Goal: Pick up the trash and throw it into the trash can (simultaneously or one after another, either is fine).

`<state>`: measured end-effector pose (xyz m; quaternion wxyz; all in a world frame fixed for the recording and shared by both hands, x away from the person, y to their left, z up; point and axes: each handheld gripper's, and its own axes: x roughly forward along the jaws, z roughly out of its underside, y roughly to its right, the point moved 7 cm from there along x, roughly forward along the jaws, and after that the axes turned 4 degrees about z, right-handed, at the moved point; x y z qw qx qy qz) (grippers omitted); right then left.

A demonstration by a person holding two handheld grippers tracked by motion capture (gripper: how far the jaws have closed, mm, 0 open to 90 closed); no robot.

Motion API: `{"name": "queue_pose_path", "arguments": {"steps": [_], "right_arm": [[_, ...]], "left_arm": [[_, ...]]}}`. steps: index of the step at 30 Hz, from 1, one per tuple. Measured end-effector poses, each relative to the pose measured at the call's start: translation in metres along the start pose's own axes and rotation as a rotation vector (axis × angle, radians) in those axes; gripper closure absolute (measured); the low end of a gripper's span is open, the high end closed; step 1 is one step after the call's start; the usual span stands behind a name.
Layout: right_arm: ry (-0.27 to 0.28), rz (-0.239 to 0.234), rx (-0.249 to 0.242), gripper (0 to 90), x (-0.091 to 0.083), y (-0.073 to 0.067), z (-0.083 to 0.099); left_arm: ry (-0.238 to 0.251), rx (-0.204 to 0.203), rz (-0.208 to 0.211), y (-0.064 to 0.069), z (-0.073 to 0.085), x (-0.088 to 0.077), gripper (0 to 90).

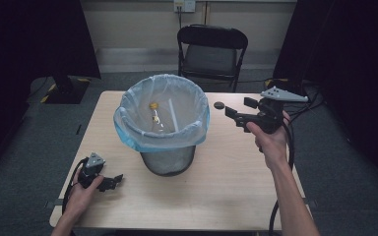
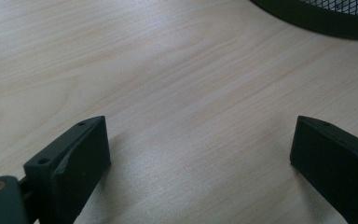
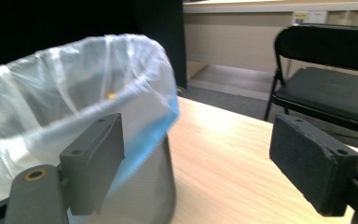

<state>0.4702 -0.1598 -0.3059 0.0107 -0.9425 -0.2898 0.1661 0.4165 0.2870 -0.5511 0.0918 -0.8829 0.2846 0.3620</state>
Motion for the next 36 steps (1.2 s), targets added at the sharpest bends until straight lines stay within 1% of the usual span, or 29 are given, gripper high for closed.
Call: {"name": "queue_pose_path", "arguments": {"steps": [4, 12, 19, 21, 22, 25, 28, 29, 31, 33, 35, 36], "right_arm": [[-0.009, 0.027, 0.012, 17.1, -0.006, 0.008, 0.013], [-0.06, 0.072, 0.04, 16.8, -0.012, 0.023, 0.05], [-0.107, 0.105, 0.058, 16.4, -0.017, 0.033, 0.08], [-0.115, 0.115, 0.075, 16.4, -0.018, 0.035, 0.09], [-0.119, 0.117, 0.093, 16.4, -0.019, 0.036, 0.096], [-0.14, 0.121, 0.111, 16.3, -0.018, 0.039, 0.113], [-0.158, 0.124, 0.13, 16.3, -0.019, 0.042, 0.125], [-0.167, 0.124, 0.133, 16.3, -0.02, 0.044, 0.129], [-0.188, 0.137, 0.131, 15.5, -0.022, 0.048, 0.138], [-0.197, 0.145, 0.144, 15.5, -0.024, 0.051, 0.144], [-0.208, 0.161, 0.143, 15.5, -0.026, 0.054, 0.151], [-0.224, 0.175, 0.141, 15.1, -0.027, 0.055, 0.156]], "left_arm": [[0.003, -0.009, 0.0, 0.001, 0.0, 0.0, 4.4], [0.001, -0.009, -0.004, 0.001, 0.0, 0.0, 4.3], [0.003, -0.016, -0.009, 0.001, 0.0, 0.0, 4.3], [0.004, -0.018, -0.01, 0.001, 0.0, 0.0, 4.3], [0.005, -0.018, -0.01, 0.001, 0.0, 0.0, 4.3], [0.005, -0.022, -0.01, 0.002, 0.0, 0.0, 4.0], [0.003, -0.021, -0.011, 0.002, 0.001, 0.0, 3.9], [0.003, -0.021, -0.011, 0.002, 0.001, 0.0, 3.9], [0.002, -0.021, -0.011, 0.002, 0.001, 0.0, 3.9], [0.001, -0.02, -0.009, 0.002, 0.001, 0.0, 3.6], [0.0, -0.02, -0.009, 0.002, 0.001, 0.0, 3.6], [-0.001, -0.019, -0.009, 0.002, 0.001, 0.0, 3.5]]}}
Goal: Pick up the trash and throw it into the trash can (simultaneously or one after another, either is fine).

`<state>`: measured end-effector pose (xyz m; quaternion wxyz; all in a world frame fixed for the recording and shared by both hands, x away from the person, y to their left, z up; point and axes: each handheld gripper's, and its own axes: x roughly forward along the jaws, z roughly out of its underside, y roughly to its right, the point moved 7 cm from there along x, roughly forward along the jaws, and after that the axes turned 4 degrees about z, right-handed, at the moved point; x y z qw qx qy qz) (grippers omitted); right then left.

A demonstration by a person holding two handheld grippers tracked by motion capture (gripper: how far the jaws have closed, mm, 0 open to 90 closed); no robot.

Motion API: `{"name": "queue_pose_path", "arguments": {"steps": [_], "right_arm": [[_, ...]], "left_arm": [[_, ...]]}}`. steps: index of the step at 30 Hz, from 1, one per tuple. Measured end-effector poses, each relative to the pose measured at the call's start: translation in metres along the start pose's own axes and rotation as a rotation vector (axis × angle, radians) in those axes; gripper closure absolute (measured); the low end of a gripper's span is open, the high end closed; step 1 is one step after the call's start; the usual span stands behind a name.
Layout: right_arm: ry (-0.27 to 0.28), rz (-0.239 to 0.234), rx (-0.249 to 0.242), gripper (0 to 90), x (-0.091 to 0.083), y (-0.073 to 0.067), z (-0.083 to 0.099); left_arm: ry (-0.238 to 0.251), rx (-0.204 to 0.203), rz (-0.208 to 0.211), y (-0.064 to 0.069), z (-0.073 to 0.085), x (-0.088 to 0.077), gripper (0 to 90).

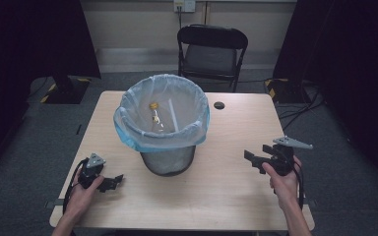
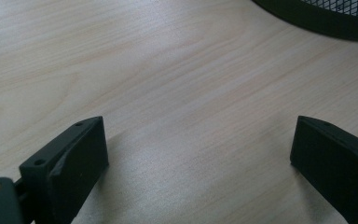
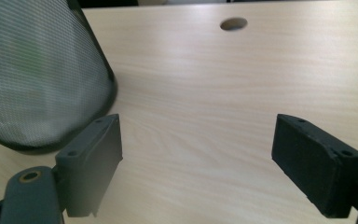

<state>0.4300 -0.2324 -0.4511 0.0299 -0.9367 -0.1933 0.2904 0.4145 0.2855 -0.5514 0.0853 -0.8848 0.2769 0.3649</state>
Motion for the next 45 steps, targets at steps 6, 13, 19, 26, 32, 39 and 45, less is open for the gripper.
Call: {"name": "queue_pose_path", "arguments": {"steps": [6, 13, 19, 26, 32, 39, 45], "right_arm": [[-0.06, 0.051, -0.016, 15.1, 0.008, 0.007, 0.026], [-0.135, 0.063, -0.022, 15.3, 0.019, 0.011, 0.056], [-0.165, 0.081, -0.017, 15.4, 0.022, 0.013, 0.067], [-0.206, 0.119, -0.05, 15.5, 0.03, 0.014, 0.077], [-0.231, 0.154, -0.055, 15.5, 0.035, 0.018, 0.082], [-0.211, 0.219, -0.124, 13.5, 0.039, 0.019, 0.085], [-0.167, 0.219, -0.123, 11.8, 0.041, 0.02, 0.086]], "left_arm": [[-0.005, 0.002, 0.0, 0.001, 0.0, 0.0, 2.2], [-0.006, 0.001, 0.0, 0.004, 0.001, 0.001, 1.1], [-0.006, 0.002, 0.0, 0.004, 0.001, 0.001, 1.1], [-0.007, 0.002, 0.002, 0.004, 0.0, 0.001, 0.6], [-0.007, 0.003, 0.002, 0.004, 0.0, 0.001, 0.5], [-0.011, 0.005, 0.0, 0.004, 0.001, 0.001, 0.3], [-0.006, -0.001, 0.001, 0.005, 0.0, 0.001, 0.2]]}}
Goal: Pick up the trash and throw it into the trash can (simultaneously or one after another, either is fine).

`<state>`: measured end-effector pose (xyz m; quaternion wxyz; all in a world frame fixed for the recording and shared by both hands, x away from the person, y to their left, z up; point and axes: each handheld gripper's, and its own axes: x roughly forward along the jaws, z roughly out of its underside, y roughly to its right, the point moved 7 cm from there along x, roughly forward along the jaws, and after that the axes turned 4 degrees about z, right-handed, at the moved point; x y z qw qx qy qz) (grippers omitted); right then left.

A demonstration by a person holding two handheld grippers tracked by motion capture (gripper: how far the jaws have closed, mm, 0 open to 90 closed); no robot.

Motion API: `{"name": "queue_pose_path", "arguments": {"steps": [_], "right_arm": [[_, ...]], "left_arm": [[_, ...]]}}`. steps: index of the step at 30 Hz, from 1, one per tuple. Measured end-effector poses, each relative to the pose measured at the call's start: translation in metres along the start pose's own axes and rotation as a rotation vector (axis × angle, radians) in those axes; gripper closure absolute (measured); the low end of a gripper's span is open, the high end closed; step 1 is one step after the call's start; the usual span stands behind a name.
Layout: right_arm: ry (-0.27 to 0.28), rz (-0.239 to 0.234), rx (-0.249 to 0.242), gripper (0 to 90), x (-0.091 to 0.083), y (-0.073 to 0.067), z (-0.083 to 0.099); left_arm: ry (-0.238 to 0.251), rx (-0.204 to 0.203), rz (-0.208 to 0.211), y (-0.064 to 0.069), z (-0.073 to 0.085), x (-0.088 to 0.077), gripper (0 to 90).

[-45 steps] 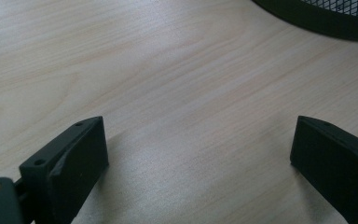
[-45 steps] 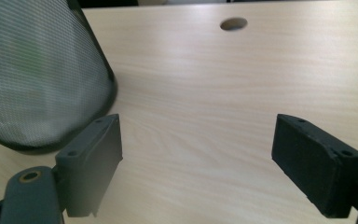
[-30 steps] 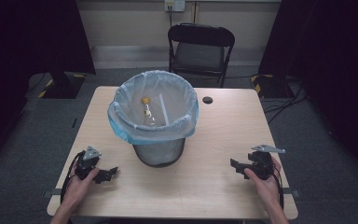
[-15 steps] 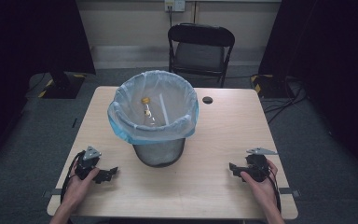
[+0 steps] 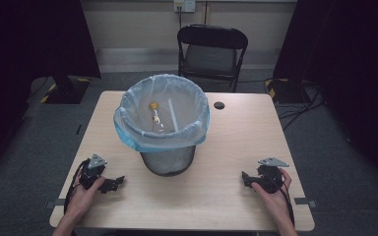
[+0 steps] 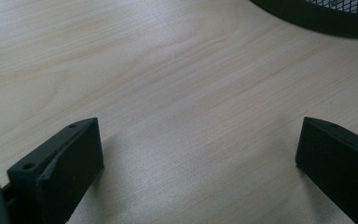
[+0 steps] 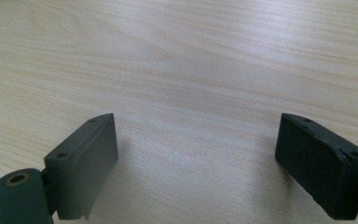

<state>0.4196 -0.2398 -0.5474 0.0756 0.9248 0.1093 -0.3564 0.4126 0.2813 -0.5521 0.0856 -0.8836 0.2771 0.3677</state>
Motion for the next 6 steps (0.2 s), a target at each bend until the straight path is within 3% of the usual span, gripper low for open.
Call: {"name": "queue_pose_path", "arguments": {"steps": [6], "right_arm": [[0.0, 0.001, 0.0, 11.8, 0.0001, 0.0, 0.0]], "left_arm": [[-0.002, 0.003, 0.0, -0.0003, 0.0001, -0.0001, 0.1]]}}
